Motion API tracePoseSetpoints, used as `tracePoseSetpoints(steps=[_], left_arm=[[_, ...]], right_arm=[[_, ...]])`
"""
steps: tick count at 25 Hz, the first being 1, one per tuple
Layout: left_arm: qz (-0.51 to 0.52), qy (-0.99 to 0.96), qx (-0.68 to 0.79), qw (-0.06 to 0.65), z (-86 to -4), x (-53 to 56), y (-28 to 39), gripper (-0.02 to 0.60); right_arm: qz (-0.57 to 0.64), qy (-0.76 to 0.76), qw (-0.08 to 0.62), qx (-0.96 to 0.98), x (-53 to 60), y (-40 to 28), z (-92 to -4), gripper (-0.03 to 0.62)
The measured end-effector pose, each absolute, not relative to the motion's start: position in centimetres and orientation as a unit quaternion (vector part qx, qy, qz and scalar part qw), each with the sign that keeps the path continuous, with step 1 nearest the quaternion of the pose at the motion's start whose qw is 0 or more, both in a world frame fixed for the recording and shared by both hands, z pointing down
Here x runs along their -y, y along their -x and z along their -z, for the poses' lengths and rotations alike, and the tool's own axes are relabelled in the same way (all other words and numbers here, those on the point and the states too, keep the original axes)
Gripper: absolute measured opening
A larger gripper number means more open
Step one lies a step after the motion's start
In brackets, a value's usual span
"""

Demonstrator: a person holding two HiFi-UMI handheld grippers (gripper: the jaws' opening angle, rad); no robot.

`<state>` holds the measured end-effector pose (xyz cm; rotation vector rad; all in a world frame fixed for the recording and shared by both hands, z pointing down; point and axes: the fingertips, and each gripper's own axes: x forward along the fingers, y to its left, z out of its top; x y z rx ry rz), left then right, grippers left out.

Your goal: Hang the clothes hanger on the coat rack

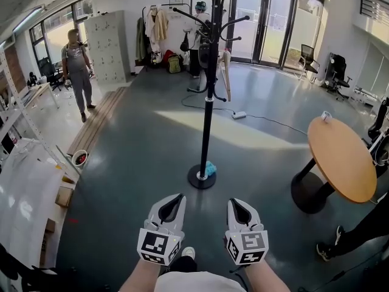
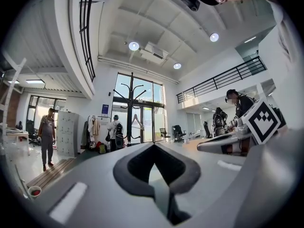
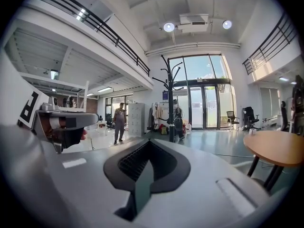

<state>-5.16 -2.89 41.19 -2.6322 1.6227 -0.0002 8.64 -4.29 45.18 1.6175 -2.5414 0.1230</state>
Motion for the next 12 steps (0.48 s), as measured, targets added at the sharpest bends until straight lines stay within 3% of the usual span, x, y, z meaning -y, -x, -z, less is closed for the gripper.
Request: tracePoseSetpoints(steps=[12], left_arm=[[0.004,0.85,-0.526,0.035,-40.72,1.88,5.46,0.0]], right_arm=[[-0.038,-0.535,0.06,0.842,3.78,-8.18,-44.82,0.026]])
